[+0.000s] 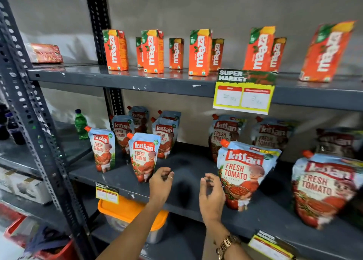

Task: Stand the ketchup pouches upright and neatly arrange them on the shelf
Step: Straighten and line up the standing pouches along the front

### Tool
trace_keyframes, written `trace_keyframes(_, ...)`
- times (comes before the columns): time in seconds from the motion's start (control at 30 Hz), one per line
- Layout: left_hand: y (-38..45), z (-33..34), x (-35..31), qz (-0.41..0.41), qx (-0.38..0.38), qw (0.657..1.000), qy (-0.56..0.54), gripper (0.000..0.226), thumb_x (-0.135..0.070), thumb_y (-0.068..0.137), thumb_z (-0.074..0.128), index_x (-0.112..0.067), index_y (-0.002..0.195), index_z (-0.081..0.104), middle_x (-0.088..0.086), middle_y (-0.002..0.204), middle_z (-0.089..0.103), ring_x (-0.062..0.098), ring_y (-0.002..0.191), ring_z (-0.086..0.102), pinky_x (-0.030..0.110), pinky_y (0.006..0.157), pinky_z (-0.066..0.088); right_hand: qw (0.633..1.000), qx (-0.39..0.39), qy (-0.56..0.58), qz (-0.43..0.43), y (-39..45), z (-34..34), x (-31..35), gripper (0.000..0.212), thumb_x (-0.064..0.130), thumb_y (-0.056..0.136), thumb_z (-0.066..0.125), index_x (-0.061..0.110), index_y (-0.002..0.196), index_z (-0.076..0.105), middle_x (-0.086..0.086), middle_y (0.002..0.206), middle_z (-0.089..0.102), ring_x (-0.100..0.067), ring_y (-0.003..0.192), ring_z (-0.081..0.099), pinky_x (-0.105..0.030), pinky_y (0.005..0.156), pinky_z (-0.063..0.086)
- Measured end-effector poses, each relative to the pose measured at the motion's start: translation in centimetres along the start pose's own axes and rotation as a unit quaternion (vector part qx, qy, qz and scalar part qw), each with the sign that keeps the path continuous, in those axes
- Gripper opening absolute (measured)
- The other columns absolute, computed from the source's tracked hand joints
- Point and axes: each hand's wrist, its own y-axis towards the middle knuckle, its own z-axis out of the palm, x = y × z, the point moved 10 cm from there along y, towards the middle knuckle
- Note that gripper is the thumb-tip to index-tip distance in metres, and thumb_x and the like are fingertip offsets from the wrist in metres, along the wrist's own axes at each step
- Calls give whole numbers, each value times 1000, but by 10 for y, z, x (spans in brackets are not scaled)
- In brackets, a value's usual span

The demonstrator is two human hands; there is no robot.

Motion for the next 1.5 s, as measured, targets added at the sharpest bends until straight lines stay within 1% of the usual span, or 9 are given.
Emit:
trace_keyframes(0.1,-17,24,-8,1,28,1000,-8,22,-6,86,61,3,106,63,9,87,63,18,84,58,23,77,44,999,-52,-6,11,2,-34,-11,16,7,85,60,4,100,59,-10,90,65,-23,81,61,-17,73,47)
trace_keyframes(0.2,-29,52,-11,-8,75,997,-13,29,-9,84,64,1,111,61,14,93,66,16,86,58,9,69,46,995,-89,-30,38,4,-64,-24,18,8,86,58,3,103,56,-15,99,64,-25,88,58,-35,74,50)
trace_keyframes(0.37,-58,112,-12,-42,219,974,44,49,-27,86,62,-16,132,48,8,120,59,20,114,54,28,97,42,988,-116,-59,78,12,-98,-45,15,7,87,54,6,102,52,-14,105,58,-24,92,56,-32,74,44)
trace_keyframes(0.53,-74,144,-20,-66,282,957,6,57,-27,90,56,-17,141,35,8,140,48,20,130,44,32,107,36,984,-102,-63,129,19,-112,-67,29,12,87,57,4,113,47,-17,118,52,-28,100,56,-33,77,46)
trace_keyframes(0.63,-82,157,-27,-72,312,947,-25,49,-24,92,52,-15,139,39,6,142,48,20,131,43,31,106,35,979,-77,-59,177,20,-111,-86,48,22,86,60,4,125,39,-18,128,48,-33,115,51,-44,94,47)
trace_keyframes(0.77,-83,159,-28,-65,305,950,-22,42,-24,94,49,-14,134,45,6,138,51,19,127,46,25,98,36,977,-20,-50,207,19,-100,-98,44,33,90,51,7,124,45,-18,119,61,-32,110,56,-42,91,48)
trace_keyframes(0.93,-78,147,-27,-58,270,961,-14,25,-24,94,49,-13,116,53,8,127,59,10,100,50,22,84,37,977,3,-76,201,19,-91,-92,39,36,90,50,9,119,49,-15,116,62,-31,112,55,-42,91,46)
trace_keyframes(1.13,-65,125,-14,-76,233,969,-26,11,-23,93,51,-17,101,49,8,117,61,16,103,54,25,82,38,977,49,-88,189,12,-67,-86,38,42,87,52,13,111,49,-14,115,63,-29,108,57,-40,88,49)
trace_keyframes(1.5,-74,119,-12,-98,202,974,-12,46,-24,89,58,-11,131,47,10,135,56,24,125,51,35,104,41,974,77,-98,191,18,-83,-76,45,33,90,53,10,128,48,-14,127,59,-29,120,51,-40,98,43)
